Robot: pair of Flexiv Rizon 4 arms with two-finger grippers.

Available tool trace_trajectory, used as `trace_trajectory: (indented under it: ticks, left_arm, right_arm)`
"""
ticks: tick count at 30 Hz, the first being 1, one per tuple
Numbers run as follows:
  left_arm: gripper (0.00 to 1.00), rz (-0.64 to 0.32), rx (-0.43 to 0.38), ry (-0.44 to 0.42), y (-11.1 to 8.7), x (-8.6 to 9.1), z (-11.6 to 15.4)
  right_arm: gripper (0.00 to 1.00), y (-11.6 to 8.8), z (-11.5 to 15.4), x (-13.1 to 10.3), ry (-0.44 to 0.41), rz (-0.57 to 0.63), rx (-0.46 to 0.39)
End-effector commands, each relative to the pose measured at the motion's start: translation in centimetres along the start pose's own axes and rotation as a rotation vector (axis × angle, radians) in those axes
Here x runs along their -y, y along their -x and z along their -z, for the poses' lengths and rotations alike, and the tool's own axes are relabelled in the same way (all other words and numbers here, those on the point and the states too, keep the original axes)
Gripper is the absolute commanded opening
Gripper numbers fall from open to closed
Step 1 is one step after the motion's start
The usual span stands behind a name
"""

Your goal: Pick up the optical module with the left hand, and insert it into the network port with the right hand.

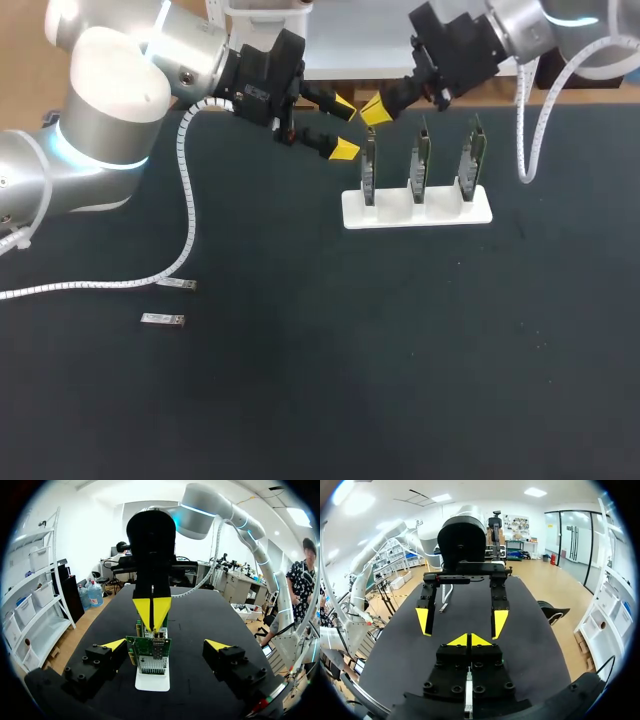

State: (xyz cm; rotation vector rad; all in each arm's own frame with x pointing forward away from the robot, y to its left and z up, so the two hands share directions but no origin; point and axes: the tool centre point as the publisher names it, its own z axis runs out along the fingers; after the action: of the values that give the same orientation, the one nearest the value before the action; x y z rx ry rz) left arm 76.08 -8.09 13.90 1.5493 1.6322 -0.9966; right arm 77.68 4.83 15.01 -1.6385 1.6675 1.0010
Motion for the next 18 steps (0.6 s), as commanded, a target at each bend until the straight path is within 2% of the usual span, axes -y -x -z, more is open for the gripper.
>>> trace_trajectory:
  ticks: [1, 18]
  left_arm:
    - [1.00, 0.002, -0.005, -0.003, 0.10, -0.17, -0.06]
    - [1.00, 0.002, -0.005, -0.003, 0.10, -0.17, -0.06]
  right_arm:
    - [0.00, -0.10, 0.00, -0.41, -0.012, 0.002, 0.000]
    - [0.00, -0.51, -0.22, -0.59, -0.003, -0.003, -0.007]
